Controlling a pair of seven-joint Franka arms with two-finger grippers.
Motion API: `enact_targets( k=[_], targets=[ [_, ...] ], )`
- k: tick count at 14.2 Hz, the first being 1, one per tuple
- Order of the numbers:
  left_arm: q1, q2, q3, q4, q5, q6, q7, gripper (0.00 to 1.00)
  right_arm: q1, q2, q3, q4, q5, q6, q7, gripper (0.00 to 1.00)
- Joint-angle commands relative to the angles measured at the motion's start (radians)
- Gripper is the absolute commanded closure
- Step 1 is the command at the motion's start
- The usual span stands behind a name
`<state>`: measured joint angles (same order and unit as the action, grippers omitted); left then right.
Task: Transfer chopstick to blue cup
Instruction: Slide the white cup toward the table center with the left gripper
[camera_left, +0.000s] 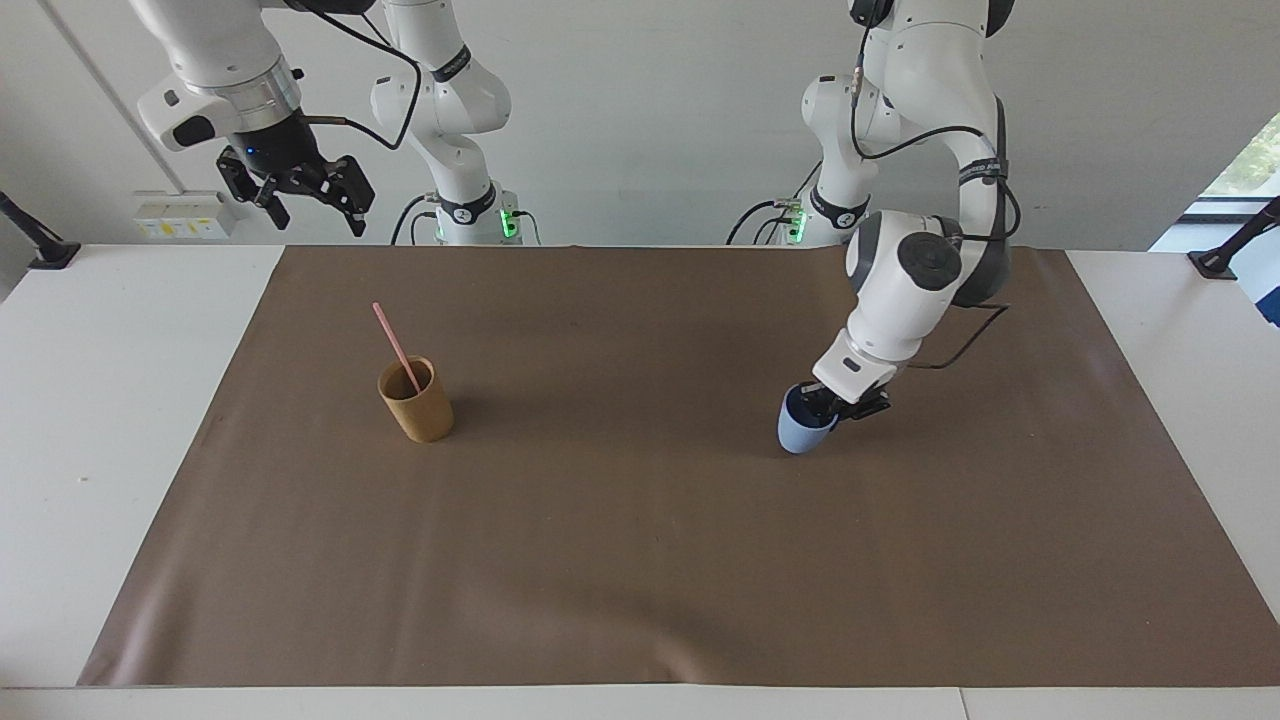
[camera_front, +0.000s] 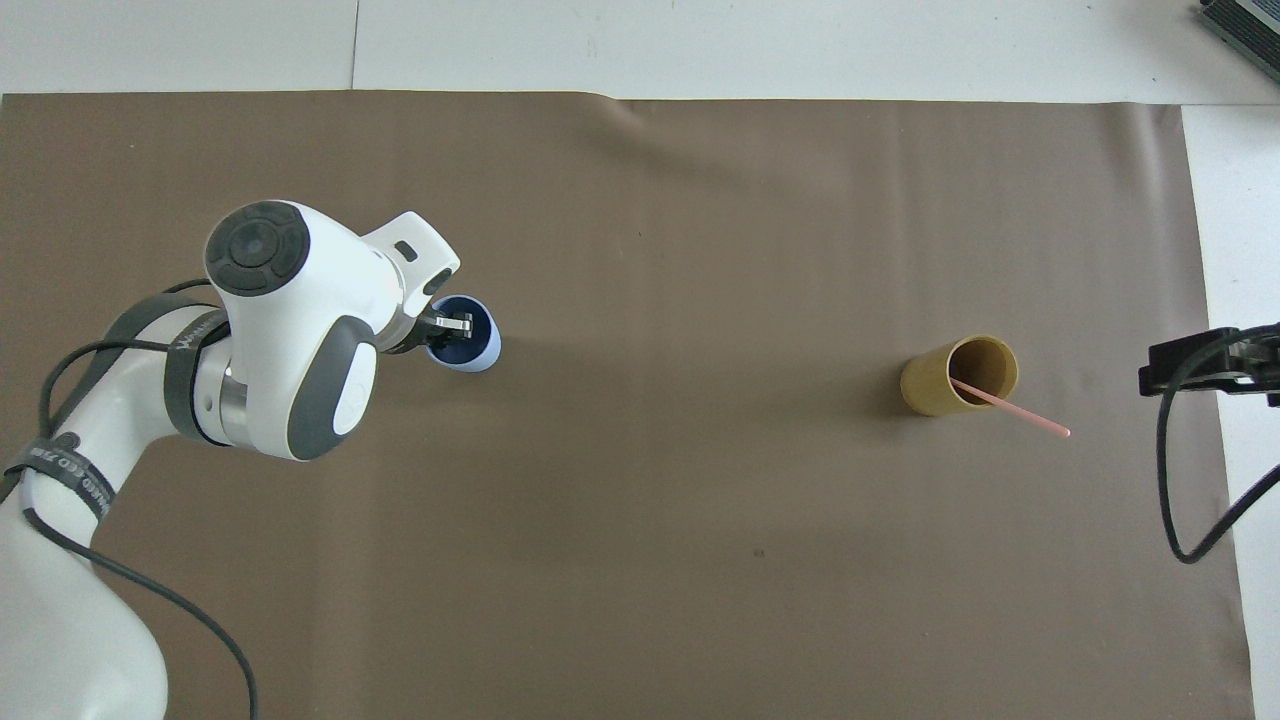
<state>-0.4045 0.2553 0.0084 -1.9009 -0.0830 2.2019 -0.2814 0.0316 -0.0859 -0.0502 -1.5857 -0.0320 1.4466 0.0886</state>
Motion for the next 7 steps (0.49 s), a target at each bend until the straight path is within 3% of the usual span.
enact_targets(
  k=[1, 5, 7],
  targets=[
    [-0.123, -0.010, 0.018, -0.004, -0.006, 0.013, -0.168, 1.00, -0.013, 0.006, 0.007, 0.016, 0.006, -0.014, -0.023, 0.00],
    [-0.235, -0.007, 0.016, -0.023, -0.017, 0.033, -0.274, 1.00, -0.013, 0.006, 0.006, 0.016, 0.006, -0.014, -0.023, 0.00],
    [-0.281, 0.030, 0.016, -0.017, -0.017, 0.056, -0.309, 1.00, -0.013, 0.006, 0.006, 0.016, 0.006, -0.014, -0.023, 0.00]
  ],
)
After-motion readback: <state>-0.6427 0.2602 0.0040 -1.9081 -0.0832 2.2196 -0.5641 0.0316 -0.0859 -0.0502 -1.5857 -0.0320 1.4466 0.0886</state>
